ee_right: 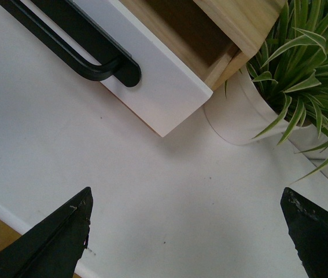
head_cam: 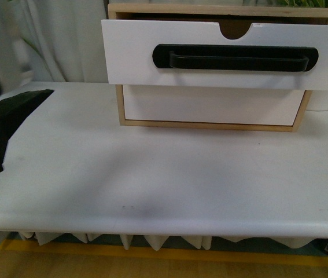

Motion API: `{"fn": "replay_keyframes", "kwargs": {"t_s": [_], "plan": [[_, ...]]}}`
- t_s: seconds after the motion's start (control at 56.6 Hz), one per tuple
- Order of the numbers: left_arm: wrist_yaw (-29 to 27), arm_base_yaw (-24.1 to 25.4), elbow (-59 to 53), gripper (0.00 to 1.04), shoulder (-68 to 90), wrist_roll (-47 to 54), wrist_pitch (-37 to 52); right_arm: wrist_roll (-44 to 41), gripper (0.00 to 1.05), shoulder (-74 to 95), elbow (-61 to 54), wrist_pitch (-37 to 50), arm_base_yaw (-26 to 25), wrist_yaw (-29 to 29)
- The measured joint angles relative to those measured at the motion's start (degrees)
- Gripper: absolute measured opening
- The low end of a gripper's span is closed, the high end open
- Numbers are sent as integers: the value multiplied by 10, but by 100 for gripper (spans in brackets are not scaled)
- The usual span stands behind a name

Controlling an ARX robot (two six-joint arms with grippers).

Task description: Close drawer sideways

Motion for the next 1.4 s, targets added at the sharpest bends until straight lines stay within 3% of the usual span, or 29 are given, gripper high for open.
{"fn": "replay_keyframes", "kwargs": {"t_s": [0.583,1.397], "plan": [[-33,-65,191,98,176,39,-11,-71,95,120,88,-25,66,24],[-43,-80,296,98,265,56,-23,-84,95,201,151,19,47,48]]}}
